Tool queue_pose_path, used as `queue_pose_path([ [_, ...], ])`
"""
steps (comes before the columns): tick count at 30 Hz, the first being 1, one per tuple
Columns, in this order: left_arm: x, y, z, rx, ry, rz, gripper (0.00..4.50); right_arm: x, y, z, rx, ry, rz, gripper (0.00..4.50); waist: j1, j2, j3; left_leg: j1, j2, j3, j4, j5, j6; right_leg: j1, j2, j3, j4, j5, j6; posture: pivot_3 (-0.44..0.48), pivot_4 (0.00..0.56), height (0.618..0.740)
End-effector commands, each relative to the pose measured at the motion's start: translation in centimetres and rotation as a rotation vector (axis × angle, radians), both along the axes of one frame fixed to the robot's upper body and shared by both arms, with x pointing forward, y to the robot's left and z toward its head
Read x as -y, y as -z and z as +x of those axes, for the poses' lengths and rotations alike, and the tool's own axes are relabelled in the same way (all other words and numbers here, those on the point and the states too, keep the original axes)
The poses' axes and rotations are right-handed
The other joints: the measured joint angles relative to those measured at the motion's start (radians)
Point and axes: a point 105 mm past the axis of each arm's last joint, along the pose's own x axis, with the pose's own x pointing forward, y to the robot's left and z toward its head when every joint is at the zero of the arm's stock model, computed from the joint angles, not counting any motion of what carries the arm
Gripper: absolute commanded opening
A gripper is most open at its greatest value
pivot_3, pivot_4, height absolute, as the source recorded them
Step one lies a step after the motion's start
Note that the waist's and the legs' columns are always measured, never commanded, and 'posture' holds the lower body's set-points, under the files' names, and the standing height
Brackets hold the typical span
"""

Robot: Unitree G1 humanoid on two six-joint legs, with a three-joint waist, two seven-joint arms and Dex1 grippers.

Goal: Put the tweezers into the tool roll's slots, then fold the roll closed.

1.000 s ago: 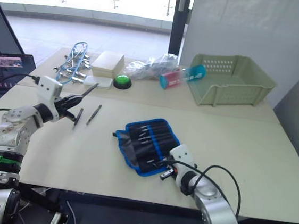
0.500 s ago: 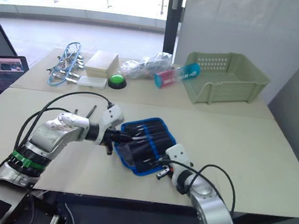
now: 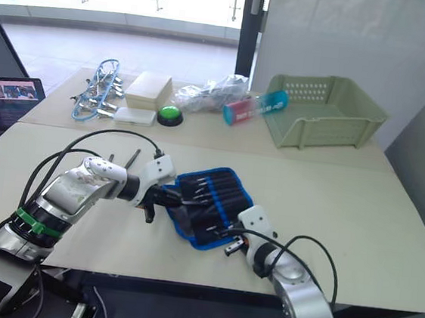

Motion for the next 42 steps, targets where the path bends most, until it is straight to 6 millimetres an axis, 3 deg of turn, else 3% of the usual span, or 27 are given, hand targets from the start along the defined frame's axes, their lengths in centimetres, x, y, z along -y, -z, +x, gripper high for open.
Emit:
queue_pose_path([
  [1, 0.5, -0.8, 0.0, 0.031, 0.025, 0.006, 0.02, -0.3, 2.2, -0.8, -0.094, -0.012, -0.010, 0.00, 0.000, 0.000, 0.000, 0.000, 0.000, 0.000, 0.000, 0.000, 0.000, 0.000, 0.000, 0.000, 0.000, 0.000, 0.000, 0.000, 0.150, 0.740],
  [22, 1.4, 0.5, -0.3, 0.037, 0.085, 0.030, 0.02, -0.5, 2.1, -1.1, -0.098, 0.001, 0.006, 0.00, 0.006, 0.000, 0.000, 0.000, 0.000, 0.000, 0.000, 0.000, 0.000, 0.000, 0.000, 0.000, 0.000, 0.000, 0.000, 0.000, 0.150, 0.740],
  [33, 4.6, 1.9, 1.4, 0.063, 0.079, 0.019, 0.02, -0.8, 2.2, -1.2, -0.102, -0.002, 0.010, 0.00, 0.018, 0.000, 0.000, 0.000, 0.000, 0.000, 0.002, 0.000, 0.000, 0.001, 0.000, 0.000, 0.000, 0.000, 0.000, 0.000, 0.150, 0.740],
  [42, 8.3, 4.5, 2.7, 0.047, 0.040, -0.041, 0.02, -1.0, 2.2, -1.4, -0.109, -0.014, 0.013, 0.00, 0.020, 0.000, -0.001, 0.000, 0.000, 0.000, 0.003, 0.000, 0.000, 0.002, 0.000, 0.000, 0.000, 0.000, 0.000, 0.000, 0.150, 0.740],
])
